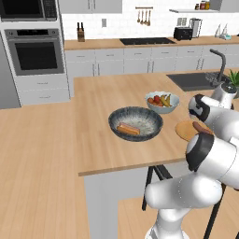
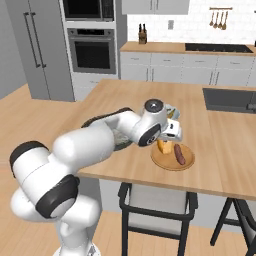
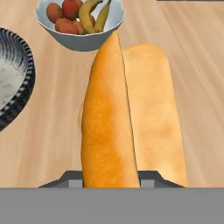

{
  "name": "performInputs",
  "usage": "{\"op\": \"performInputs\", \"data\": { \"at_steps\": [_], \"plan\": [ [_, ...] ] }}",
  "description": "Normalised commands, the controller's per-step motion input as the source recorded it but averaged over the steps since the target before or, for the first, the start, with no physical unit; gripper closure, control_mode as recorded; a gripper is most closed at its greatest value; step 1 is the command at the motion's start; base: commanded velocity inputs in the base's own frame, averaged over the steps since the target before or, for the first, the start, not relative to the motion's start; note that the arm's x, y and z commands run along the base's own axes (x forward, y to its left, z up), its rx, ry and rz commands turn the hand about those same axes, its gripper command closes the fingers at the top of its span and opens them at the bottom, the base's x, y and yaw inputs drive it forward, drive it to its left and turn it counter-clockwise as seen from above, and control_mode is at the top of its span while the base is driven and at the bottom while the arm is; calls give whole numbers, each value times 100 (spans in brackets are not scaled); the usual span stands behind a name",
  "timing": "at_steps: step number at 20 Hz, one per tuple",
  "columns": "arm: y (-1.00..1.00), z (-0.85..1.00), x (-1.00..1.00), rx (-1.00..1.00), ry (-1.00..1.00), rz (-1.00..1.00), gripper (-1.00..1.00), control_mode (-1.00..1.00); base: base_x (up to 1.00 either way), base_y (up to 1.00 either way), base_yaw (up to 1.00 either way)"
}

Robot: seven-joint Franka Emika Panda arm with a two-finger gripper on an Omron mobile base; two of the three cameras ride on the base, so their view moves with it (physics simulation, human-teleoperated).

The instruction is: Place one bun and one sausage from the bowl on each plate.

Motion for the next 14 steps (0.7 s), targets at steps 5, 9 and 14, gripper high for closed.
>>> {"op": "performInputs", "data": {
  "at_steps": [5,9,14],
  "plan": [
    [-11,0,9,0,17,-6,100,-100,0,0,0],
    [9,-29,7,0,18,0,100,-100,0,0,0],
    [20,-73,0,4,3,0,100,-100,0,0,0]
  ]
}}
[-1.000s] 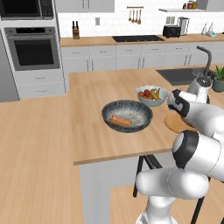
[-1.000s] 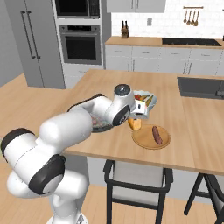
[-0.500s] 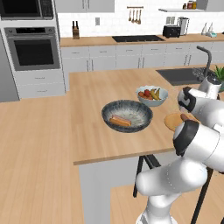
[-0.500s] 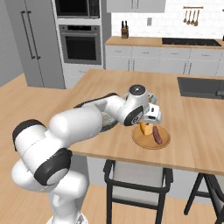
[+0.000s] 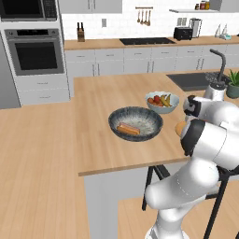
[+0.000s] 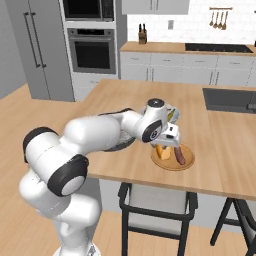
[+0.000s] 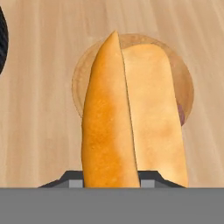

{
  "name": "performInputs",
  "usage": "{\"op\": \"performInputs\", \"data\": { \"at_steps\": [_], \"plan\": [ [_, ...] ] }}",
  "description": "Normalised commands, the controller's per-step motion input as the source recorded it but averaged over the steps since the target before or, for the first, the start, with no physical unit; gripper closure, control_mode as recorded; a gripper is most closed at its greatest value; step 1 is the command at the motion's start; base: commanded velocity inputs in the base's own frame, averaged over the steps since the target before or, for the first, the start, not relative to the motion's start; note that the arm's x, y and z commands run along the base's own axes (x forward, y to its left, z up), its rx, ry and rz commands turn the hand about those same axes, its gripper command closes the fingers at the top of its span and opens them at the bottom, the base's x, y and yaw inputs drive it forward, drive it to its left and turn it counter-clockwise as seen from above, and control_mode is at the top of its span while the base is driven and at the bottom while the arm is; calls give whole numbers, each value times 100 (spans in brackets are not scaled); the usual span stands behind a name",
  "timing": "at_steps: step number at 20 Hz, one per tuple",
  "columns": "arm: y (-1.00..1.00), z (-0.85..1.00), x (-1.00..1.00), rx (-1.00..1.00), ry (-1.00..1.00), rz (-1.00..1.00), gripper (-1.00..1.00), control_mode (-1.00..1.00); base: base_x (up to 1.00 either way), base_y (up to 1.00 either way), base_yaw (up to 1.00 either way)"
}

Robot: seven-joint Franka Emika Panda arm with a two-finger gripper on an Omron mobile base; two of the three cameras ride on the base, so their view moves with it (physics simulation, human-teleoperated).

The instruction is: Place one bun and one sausage from the bowl on each plate.

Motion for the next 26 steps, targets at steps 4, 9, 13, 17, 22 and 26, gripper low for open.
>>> {"op": "performInputs", "data": {
  "at_steps": [4,9,13,17,22,26],
  "plan": [
    [14,-39,0,8,0,7,100,-100,0,0,0],
    [8,-10,17,2,0,9,100,-100,0,0,0],
    [0,0,47,0,0,1,100,-100,0,0,0],
    [0,-8,61,0,4,0,100,-100,0,0,0],
    [-14,-17,8,0,2,0,100,-100,0,0,0],
    [-6,-21,8,0,4,0,100,-100,0,0,0]
  ]
}}
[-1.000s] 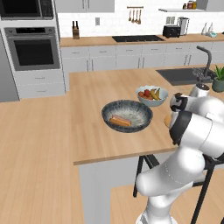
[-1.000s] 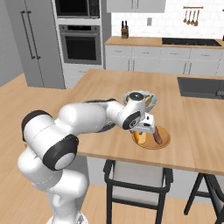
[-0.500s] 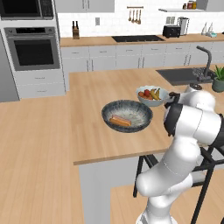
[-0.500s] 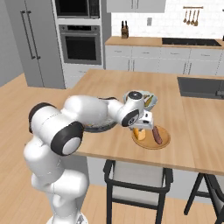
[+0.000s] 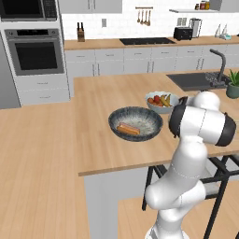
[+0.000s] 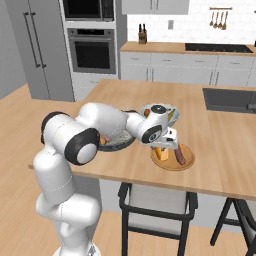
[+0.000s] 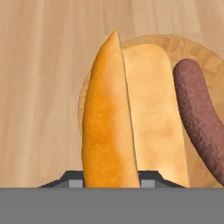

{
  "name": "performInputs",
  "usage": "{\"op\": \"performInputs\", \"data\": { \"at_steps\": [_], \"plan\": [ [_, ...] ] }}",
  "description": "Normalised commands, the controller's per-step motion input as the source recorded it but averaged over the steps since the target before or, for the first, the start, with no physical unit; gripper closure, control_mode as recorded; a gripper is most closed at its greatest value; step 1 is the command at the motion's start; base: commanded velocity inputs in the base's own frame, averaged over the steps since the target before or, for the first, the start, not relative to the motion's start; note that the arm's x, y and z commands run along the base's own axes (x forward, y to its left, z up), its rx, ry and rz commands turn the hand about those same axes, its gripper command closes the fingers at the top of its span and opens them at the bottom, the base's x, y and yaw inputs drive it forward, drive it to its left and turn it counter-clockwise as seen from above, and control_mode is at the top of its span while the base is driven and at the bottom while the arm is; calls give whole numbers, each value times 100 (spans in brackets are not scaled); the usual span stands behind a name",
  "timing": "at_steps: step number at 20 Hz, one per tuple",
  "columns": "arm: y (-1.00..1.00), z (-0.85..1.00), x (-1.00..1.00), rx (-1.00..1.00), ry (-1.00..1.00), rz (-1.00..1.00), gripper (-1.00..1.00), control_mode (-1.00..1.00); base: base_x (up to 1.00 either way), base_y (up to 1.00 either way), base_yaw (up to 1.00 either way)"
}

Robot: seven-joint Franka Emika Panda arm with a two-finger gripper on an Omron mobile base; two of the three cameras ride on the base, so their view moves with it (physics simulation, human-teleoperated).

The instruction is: Place one bun and one sausage from the bowl on each plate.

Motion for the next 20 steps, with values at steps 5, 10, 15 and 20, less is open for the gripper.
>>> {"op": "performInputs", "data": {
  "at_steps": [5,10,15,20],
  "plan": [
    [0,-30,13,0,3,0,100,-100,0,0,0],
    [-6,-7,15,0,1,0,100,-100,0,0,0],
    [-18,0,45,0,4,0,100,-100,0,0,0],
    [-25,-5,15,0,2,0,100,-100,0,0,0]
  ]
}}
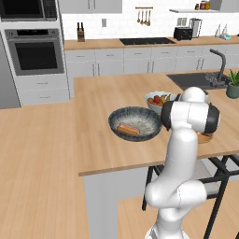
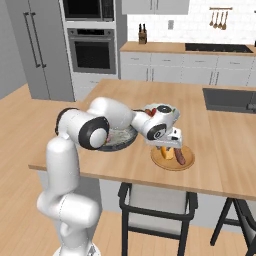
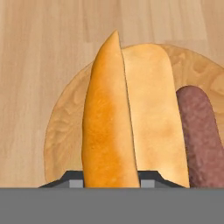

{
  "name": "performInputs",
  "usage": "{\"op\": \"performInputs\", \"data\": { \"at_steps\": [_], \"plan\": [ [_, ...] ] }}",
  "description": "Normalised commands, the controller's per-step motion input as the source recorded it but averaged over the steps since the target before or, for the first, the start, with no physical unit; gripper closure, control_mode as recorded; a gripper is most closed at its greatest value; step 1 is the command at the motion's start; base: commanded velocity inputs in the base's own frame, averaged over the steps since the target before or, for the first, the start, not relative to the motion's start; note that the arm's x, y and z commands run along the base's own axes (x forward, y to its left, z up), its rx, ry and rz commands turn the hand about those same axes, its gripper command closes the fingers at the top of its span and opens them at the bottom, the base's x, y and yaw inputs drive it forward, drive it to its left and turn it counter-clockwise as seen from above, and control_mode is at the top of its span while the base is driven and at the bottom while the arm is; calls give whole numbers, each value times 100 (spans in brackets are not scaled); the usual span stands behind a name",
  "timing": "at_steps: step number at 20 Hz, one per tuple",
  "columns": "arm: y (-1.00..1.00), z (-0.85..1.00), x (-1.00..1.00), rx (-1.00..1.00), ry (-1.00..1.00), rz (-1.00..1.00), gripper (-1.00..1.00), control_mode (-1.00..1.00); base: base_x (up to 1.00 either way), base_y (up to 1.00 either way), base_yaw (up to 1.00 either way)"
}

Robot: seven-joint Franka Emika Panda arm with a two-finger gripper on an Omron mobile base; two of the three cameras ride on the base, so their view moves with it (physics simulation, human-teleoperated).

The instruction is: Place one bun and one sausage from the bowl on each plate.

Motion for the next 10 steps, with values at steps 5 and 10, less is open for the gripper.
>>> {"op": "performInputs", "data": {
  "at_steps": [5,10],
  "plan": [
    [-6,0,1,0,0,0,-100,-100,0,0,0],
    [0,0,0,0,0,0,-100,-100,0,0,0]
  ]
}}
